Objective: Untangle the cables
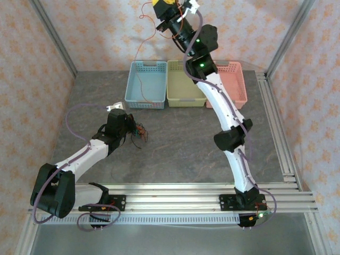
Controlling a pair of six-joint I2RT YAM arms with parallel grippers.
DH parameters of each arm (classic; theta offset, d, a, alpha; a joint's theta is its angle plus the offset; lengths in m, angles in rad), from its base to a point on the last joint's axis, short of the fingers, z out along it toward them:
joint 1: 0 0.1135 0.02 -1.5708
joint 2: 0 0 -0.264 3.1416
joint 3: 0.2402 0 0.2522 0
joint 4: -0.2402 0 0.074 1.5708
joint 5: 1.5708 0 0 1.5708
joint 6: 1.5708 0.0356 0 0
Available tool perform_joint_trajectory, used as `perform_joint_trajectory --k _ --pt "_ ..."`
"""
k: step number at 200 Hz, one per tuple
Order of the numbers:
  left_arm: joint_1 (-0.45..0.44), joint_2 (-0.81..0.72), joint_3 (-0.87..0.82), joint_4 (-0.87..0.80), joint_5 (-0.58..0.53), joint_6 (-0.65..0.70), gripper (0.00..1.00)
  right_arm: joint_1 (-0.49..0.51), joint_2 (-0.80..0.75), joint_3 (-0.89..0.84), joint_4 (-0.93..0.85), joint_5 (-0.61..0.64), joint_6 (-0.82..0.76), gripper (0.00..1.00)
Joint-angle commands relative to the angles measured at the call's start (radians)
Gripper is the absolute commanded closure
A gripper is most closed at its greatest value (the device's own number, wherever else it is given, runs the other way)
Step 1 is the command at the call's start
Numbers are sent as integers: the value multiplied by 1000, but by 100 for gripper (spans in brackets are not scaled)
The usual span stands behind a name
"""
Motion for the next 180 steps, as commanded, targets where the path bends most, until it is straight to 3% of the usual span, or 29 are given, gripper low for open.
perform_joint_trajectory --k 1,46,90,126,180 --pt "-8 -15 0 27 -33 -13 100 -11 37 -7 118 101 -73 100" --pt "-8 -24 -7 34 -34 -13 100 -35 236 35 237 259 -119 100" --pt "-8 -25 -8 34 -32 -13 100 -80 422 -75 130 209 -2 100" --pt "-8 -27 -10 37 -33 -13 100 -67 339 -409 178 172 35 100" --pt "-8 -27 -10 36 -33 -12 100 -47 234 -529 31 79 13 100"
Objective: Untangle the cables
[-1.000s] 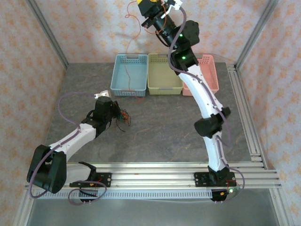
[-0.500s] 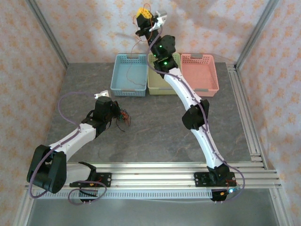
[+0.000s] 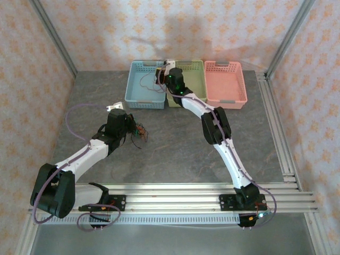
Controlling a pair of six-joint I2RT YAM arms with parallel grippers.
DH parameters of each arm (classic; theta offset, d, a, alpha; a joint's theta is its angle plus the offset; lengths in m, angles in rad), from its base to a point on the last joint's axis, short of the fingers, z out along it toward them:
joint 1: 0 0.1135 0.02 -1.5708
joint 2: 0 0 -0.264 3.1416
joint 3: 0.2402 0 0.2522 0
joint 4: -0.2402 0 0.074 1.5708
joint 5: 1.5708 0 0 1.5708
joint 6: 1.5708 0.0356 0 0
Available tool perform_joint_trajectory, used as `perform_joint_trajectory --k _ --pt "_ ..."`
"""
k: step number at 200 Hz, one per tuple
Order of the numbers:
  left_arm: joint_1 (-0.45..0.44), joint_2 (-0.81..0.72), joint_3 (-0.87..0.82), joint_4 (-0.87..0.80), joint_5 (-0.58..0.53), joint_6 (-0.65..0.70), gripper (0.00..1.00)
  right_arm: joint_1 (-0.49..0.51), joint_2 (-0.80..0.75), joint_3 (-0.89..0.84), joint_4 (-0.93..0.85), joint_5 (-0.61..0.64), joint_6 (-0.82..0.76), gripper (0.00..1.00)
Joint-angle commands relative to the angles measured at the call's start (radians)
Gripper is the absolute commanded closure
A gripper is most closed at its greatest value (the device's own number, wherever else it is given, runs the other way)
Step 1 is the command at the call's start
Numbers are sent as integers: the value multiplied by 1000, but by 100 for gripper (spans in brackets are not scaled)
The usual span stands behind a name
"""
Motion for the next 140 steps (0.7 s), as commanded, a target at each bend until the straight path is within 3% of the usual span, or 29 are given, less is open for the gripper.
perform_joint_trajectory --k 1,14,39,63,79,108,140 --pt "-8 -27 -10 35 -33 -12 100 19 -148 -37 -7 -68 -7 99" --pt "-8 -29 -11 36 -33 -12 100 25 -171 -47 -50 -68 -22 89" --pt "-8 -28 -10 37 -32 -12 100 32 -193 -34 -160 -66 -61 53" --pt "-8 -32 -14 44 -23 -8 100 47 -259 -29 -335 28 -156 38" --pt "-8 -41 -23 58 -11 -5 100 47 -338 -77 -380 39 -179 34" --pt "-11 -59 -40 97 31 12 100 44 -545 -358 -253 6 -230 26" --pt "-17 -70 -49 113 46 18 100 21 -605 -421 -353 -36 -239 24"
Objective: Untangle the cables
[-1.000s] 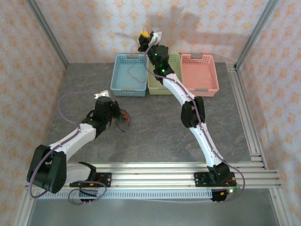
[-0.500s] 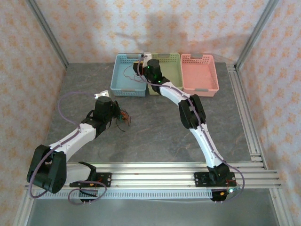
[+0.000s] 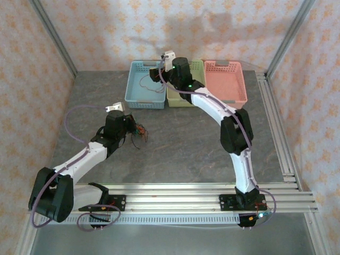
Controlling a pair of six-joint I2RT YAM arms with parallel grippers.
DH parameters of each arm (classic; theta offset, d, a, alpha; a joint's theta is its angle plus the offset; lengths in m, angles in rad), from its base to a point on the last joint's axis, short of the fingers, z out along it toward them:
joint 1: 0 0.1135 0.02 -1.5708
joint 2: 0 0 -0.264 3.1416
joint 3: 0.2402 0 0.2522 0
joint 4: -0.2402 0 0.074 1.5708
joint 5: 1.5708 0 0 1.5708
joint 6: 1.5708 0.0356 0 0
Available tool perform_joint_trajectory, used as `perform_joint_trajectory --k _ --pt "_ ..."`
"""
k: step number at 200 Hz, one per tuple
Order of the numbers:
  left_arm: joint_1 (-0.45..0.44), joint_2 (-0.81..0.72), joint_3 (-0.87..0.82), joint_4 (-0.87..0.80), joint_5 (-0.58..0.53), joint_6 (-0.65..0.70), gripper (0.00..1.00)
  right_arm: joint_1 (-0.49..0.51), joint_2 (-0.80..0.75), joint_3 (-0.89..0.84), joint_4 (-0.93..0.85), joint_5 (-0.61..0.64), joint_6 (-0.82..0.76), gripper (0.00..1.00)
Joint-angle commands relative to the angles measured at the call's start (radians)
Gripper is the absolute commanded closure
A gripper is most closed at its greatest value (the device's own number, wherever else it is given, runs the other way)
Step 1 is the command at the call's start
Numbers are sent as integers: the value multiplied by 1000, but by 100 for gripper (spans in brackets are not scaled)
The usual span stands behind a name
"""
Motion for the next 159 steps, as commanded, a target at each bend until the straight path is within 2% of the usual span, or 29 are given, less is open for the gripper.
perform_joint_trajectory --k 1,23,36,43,54,69,80,86,95,101,116,139,159 --pt "-14 -26 -15 58 13 13 100 -19 -60 -48 -47 -32 -33 24" --pt "-14 -15 -7 52 11 13 100 -25 -76 -113 -38 -40 -25 28" --pt "-14 -9 -3 49 11 13 100 -25 -50 -84 -73 -59 -13 34" --pt "-14 -6 -1 46 11 14 100 -25 -23 -39 -113 -76 -10 41" --pt "-16 -4 1 43 11 15 100 -25 39 77 -200 -84 7 52" --pt "-17 -5 0 42 5 15 100 -24 172 310 -349 -76 60 82" --pt "-20 -6 0 43 3 17 100 -26 323 575 -491 -75 134 89" --pt "-22 -5 1 43 2 17 100 -26 419 744 -574 -98 170 89" --pt "-24 -8 0 41 -3 18 100 -23 559 991 -653 -156 227 76" --pt "-25 -9 0 43 -5 19 100 -23 605 1049 -643 -214 271 69" --pt "-27 -8 1 41 -6 21 100 -18 569 918 -545 -266 320 57" --pt "-27 0 7 37 -5 21 100 8 466 688 -479 -216 142 39" --pt "-27 2 9 34 -5 23 100 25 453 719 -571 -118 8 30"
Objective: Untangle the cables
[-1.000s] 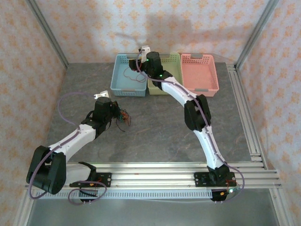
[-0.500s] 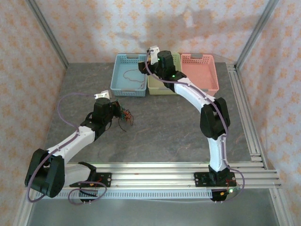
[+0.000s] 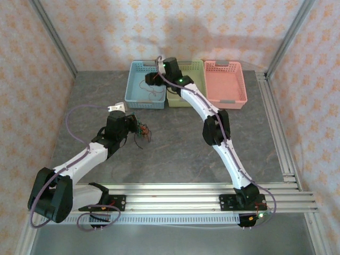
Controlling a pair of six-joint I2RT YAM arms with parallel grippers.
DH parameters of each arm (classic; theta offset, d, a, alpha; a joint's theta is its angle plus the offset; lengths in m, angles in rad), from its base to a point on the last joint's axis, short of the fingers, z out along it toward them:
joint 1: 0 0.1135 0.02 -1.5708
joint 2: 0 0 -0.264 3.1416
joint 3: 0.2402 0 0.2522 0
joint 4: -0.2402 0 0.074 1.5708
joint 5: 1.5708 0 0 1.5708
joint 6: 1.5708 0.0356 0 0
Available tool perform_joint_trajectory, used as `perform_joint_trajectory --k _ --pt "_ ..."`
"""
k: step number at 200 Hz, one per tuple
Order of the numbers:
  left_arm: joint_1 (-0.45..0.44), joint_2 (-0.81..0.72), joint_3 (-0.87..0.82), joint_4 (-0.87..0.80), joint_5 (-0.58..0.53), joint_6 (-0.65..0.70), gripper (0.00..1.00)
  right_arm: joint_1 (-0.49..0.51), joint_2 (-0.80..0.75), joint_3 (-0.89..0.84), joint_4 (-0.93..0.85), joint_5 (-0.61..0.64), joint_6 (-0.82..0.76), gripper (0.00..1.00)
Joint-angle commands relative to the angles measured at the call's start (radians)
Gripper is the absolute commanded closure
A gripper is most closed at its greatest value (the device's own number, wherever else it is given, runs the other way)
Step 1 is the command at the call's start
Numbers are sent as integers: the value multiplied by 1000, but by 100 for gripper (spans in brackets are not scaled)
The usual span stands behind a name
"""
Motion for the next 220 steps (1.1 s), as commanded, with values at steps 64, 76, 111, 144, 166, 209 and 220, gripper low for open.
perform_joint_trajectory --k 64,76,111,144,166,209,220 --pt "-6 0 6 24 -19 15 100 131 -214 -190 -52 707 -814 12" --pt "-6 1 8 22 -19 15 100 138 -237 -258 19 826 -901 12" --pt "-6 0 6 24 -21 16 100 122 -302 -344 23 786 -930 18" --pt "-8 -4 3 28 -18 17 100 104 -413 -418 -4 597 -717 21" --pt "-8 -15 -8 54 16 28 100 105 -554 -574 22 447 -651 21" --pt "-14 -33 -20 142 196 74 100 55 -914 -1127 306 172 -534 32" --pt "-16 -9 16 137 269 97 100 27 -993 -1288 423 50 -476 35"
